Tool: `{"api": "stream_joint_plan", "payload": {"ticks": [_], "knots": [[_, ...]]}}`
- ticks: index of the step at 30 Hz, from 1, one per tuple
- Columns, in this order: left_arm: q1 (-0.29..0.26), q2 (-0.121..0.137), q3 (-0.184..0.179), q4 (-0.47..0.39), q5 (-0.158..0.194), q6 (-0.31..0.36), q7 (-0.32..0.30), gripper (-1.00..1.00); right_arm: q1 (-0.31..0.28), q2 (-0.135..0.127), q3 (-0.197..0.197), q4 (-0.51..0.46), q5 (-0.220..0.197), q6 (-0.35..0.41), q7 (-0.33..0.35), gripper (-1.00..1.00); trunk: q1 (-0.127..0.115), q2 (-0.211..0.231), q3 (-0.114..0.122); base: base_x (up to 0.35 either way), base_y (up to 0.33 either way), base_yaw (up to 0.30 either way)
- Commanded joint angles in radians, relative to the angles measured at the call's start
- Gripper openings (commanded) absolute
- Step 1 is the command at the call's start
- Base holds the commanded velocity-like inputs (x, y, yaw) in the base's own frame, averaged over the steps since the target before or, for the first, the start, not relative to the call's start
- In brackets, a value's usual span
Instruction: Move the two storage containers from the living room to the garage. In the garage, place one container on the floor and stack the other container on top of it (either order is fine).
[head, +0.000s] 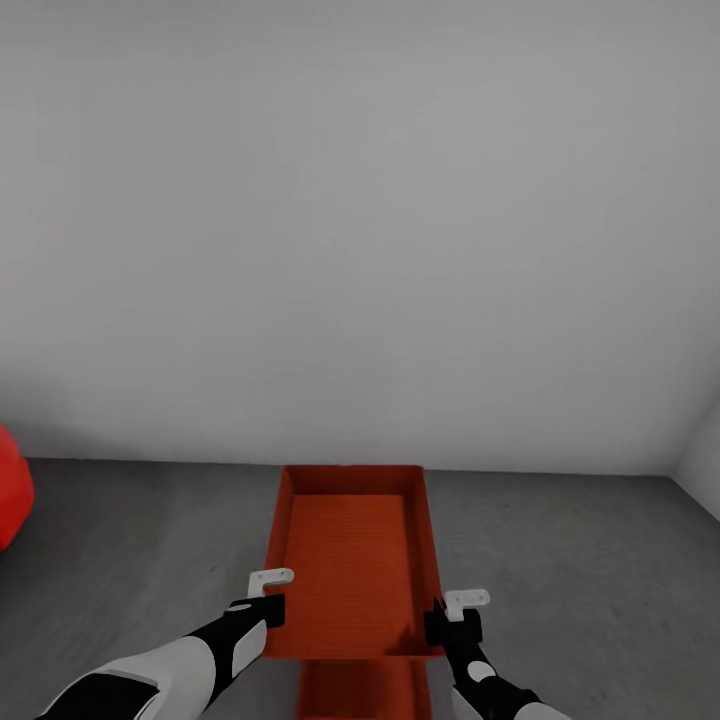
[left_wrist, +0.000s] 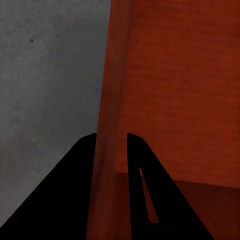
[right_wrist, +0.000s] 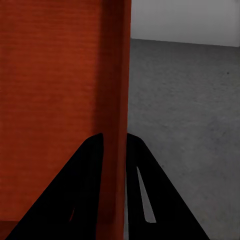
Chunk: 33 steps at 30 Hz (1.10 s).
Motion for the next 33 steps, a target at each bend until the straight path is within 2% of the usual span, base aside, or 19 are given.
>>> {"api": "stream_joint_plan", "payload": {"ticks": [1, 33], "knots": [[-0.001, -0.001, 0.001, -0.001, 0.004, 0.001, 0.000, -1.00, -0.001, -0.001, 0.007, 0.002, -0.011, -0.003, -0.015, -1.00, 0.001, -0.001, -0.002, 0.104, 0.000, 0.000], [-0.001, -0.001, 0.001, 0.000, 0.004, 0.001, 0.000, -1.00, -0.001, -0.001, 0.007, 0.002, -0.011, -0.003, -0.015, -1.00, 0.001, -0.001, -0.049, 0.006, 0.000, 0.000]]}}
